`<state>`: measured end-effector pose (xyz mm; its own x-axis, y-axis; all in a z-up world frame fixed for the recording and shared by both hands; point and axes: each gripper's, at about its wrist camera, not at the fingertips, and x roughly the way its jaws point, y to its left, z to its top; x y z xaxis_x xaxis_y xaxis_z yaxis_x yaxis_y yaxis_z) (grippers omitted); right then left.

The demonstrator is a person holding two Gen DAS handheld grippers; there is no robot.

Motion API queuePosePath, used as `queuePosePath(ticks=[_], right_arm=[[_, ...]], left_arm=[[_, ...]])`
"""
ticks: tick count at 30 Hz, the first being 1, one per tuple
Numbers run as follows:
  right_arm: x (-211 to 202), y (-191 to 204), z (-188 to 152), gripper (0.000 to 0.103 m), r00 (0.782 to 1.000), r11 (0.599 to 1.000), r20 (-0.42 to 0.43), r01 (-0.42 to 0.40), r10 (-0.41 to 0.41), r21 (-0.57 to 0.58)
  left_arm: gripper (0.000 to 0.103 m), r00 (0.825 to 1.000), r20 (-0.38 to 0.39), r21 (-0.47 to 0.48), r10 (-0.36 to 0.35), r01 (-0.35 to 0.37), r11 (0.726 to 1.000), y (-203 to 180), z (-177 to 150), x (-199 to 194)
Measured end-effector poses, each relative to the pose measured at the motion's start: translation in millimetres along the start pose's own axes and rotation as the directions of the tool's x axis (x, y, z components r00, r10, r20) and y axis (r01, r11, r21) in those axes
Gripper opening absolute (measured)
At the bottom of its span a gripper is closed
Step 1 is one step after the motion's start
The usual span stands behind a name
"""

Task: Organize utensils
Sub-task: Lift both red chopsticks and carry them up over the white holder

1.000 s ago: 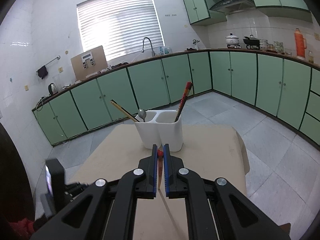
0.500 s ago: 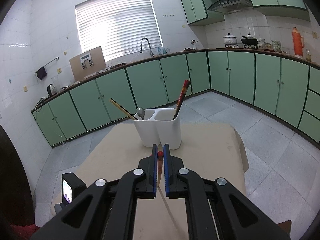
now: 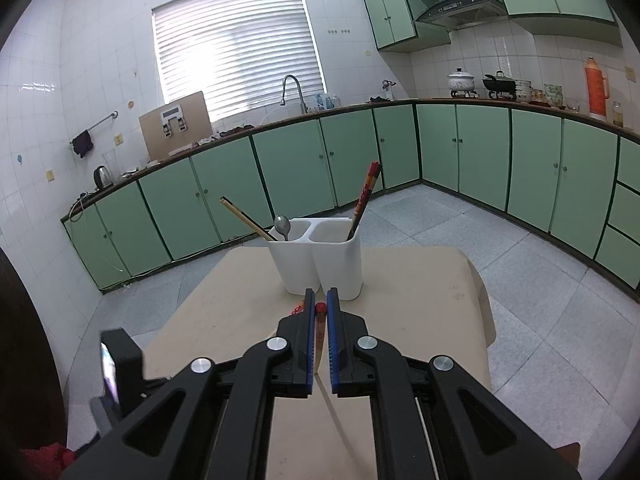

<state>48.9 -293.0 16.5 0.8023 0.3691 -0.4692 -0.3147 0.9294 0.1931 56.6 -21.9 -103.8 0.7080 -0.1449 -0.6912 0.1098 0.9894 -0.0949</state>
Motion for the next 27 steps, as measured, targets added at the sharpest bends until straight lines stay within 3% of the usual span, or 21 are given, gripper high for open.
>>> queuePosePath(ticks=[11, 27], right_arm=[[-1.0, 3.5, 3.1, 0.006, 1.0, 1.0, 0.013, -0.001, 0.001, -0.017], [-4.8, 3.8, 7.2, 0.006, 0.999, 0.999, 0.032, -0.012, 0.013, -0.033]], left_arm=[[0.005, 0.984, 0.178, 0.027, -0.023, 0.019, 0.999, -7.4, 45.3, -64.2], [0.005, 0.961, 0.266, 0.054, -0.074, 0.061, 0.997, -22.4, 71.5, -101.4]])
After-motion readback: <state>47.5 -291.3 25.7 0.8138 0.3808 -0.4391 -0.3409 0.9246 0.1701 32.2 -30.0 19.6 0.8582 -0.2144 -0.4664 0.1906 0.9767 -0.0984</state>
